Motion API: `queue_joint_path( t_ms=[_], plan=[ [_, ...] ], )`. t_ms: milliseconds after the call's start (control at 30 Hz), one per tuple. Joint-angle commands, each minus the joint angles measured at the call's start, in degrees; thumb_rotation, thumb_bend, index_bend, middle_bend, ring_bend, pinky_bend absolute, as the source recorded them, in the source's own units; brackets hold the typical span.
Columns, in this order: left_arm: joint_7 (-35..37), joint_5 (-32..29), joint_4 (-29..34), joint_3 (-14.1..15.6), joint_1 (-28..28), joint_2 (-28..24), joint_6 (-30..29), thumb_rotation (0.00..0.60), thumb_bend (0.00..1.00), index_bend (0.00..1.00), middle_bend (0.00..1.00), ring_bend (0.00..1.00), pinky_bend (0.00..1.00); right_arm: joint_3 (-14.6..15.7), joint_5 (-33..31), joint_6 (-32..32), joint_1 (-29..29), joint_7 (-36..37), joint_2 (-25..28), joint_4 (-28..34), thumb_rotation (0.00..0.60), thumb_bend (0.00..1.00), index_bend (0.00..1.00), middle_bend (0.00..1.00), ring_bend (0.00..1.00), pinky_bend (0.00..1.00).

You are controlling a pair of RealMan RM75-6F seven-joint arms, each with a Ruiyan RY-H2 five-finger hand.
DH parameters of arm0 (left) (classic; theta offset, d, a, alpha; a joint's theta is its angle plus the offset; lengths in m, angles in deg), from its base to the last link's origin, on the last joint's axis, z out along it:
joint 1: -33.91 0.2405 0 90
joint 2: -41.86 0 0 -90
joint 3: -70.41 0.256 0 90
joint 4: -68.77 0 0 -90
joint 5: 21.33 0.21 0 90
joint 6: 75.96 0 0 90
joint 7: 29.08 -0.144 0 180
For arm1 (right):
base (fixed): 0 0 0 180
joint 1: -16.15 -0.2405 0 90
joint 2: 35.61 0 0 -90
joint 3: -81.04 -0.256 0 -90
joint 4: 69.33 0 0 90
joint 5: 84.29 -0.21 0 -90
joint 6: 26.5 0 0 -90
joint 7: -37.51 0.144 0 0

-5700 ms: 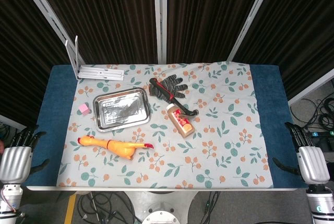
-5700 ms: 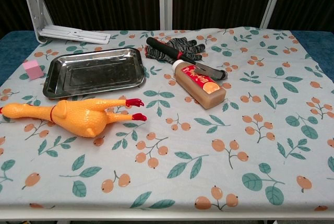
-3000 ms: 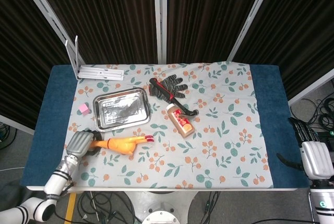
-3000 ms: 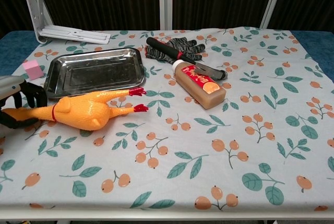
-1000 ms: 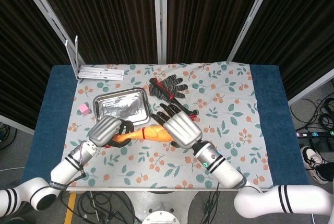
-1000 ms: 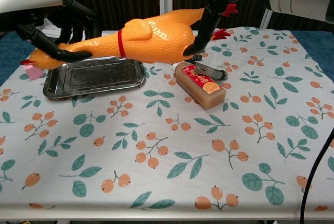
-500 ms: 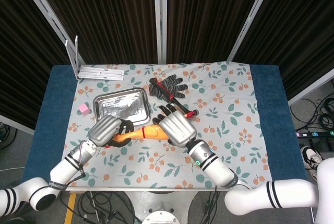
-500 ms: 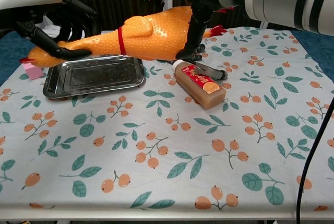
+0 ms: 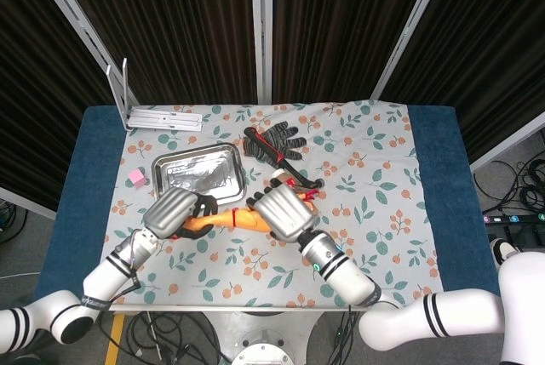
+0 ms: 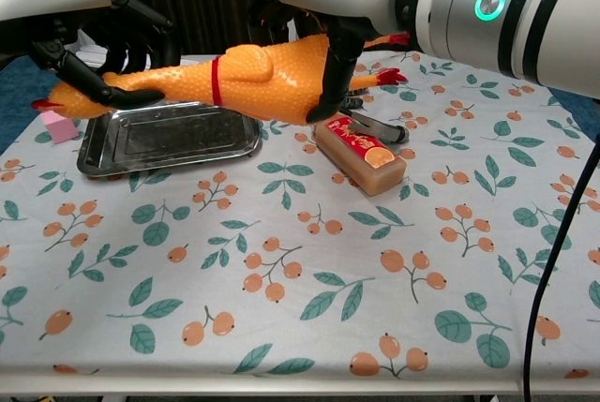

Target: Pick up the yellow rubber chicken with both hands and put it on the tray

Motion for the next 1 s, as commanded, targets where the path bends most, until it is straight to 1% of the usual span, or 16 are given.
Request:
queue_joint_path(
  t_ms=[33,100,167,200,233,267,300,333,367,400,433,467,533,600,800,1000],
  plan=[
    [-0.01,-0.01,-0.09,-0.01,-0.06,0.14,-0.01,0.6,0.63,0.74,0.77,0.66,0.73,0.42,-0.21,0.16,-0.12,0.39,0.2,0.13,0.6,0.73,1.0,0.98,0.73,0.35],
    [-0.15,0.04,-0.14,0.07,-0.05,0.32,-0.09,0.6,0.63,0.74,0.77,0.66,0.73,0.57,-0.06,-0.02,-0.13,0.84,0.28,0.12,0.6,0.75,1.0,0.98,0.73,0.35],
    [-0.27,0.11,-0.14,0.15,-0.01,0.4,-0.21,0.6,0.63,0.74,0.77,0.66,0.73,0.52,0.71,-0.4,0.12,1.94,0.1,-0.06,0.6,0.73,1.0,0.98,0.73,0.36],
    [-0.37,0.14,-0.13,0.2,0.01,0.41,-0.27,0.6,0.63,0.74,0.77,0.66,0.73,0.49,1.37,-0.46,0.38,2.95,0.14,-0.15,0.6,0.67,0.98,0.96,0.71,0.35],
    [-0.45,0.17,-0.13,0.21,0.05,0.4,-0.37,0.6,0.63,0.74,0.77,0.66,0.73,0.55,1.62,-0.34,0.52,3.54,0.37,-0.11,0.6,0.55,0.92,0.92,0.66,0.34],
    [-0.56,0.2,-0.14,0.25,0.09,0.39,-0.46,0.6,0.63,0.74,0.77,0.66,0.73,0.63,1.66,-0.17,0.58,3.83,0.74,0.0,0.6,0.48,0.86,0.87,0.62,0.32],
    [-0.7,0.2,-0.12,0.27,0.14,0.36,-0.56,0.6,0.63,0.74,0.77,0.66,0.73,0.73,1.59,-0.14,0.6,3.87,1.19,0.16,0.6,0.37,0.76,0.8,0.56,0.3],
    [-0.77,0.18,-0.11,0.29,0.18,0.36,-0.64,0.6,0.63,0.74,0.77,0.66,0.73,0.82,1.51,-0.17,0.59,3.81,1.44,0.29,0.6,0.25,0.62,0.69,0.48,0.28],
    [-0.82,0.16,-0.11,0.29,0.21,0.37,-0.72,0.6,0.63,0.74,0.77,0.66,0.73,0.87,1.37,-0.26,0.57,3.72,1.65,0.4,0.6,0.17,0.52,0.61,0.42,0.27],
    [-0.88,0.11,-0.09,0.31,0.24,0.36,-0.73,0.6,0.63,0.74,0.77,0.66,0.73,0.89,1.28,-0.48,0.53,3.6,1.82,0.53,0.6,0.07,0.36,0.49,0.35,0.25],
    [-0.94,0.06,-0.07,0.33,0.25,0.34,-0.72,0.6,0.63,0.74,0.77,0.66,0.73,0.92,1.17,-0.62,0.51,3.53,1.92,0.65,0.6,0.02,0.23,0.39,0.29,0.24],
    [-0.99,0.01,-0.08,0.33,0.25,0.33,-0.72,0.6,0.63,0.74,0.77,0.66,0.73,0.91,1.0,-0.66,0.46,3.51,2.05,0.8,0.6,0.0,0.14,0.32,0.26,0.23],
    [-1.08,-0.09,-0.03,0.35,0.25,0.28,-0.69,0.6,0.63,0.74,0.77,0.66,0.73,0.92,0.29,-0.45,0.28,3.48,2.51,1.29,0.6,0.0,0.02,0.21,0.21,0.23],
    [-1.04,-0.16,0.03,0.3,0.28,0.23,-0.75,0.6,0.63,0.74,0.77,0.66,0.73,1.08,-0.18,-0.85,0.08,2.78,2.85,1.69,0.6,0.0,0.0,0.17,0.19,0.22],
    [-1.24,-0.27,0.13,0.32,0.31,0.15,-0.8,0.6,0.63,0.74,0.77,0.66,0.73,1.3,-1.77,-1.19,-0.58,1.75,3.46,2.24,0.6,0.0,0.0,0.12,0.13,0.21],
    [-1.72,-0.39,0.27,0.34,0.23,0.12,-0.68,0.6,0.63,0.74,0.77,0.66,0.73,1.19,-2.22,-1.49,-1.12,1.93,3.16,1.88,0.6,0.0,0.0,0.16,0.13,0.21]
  ],
)
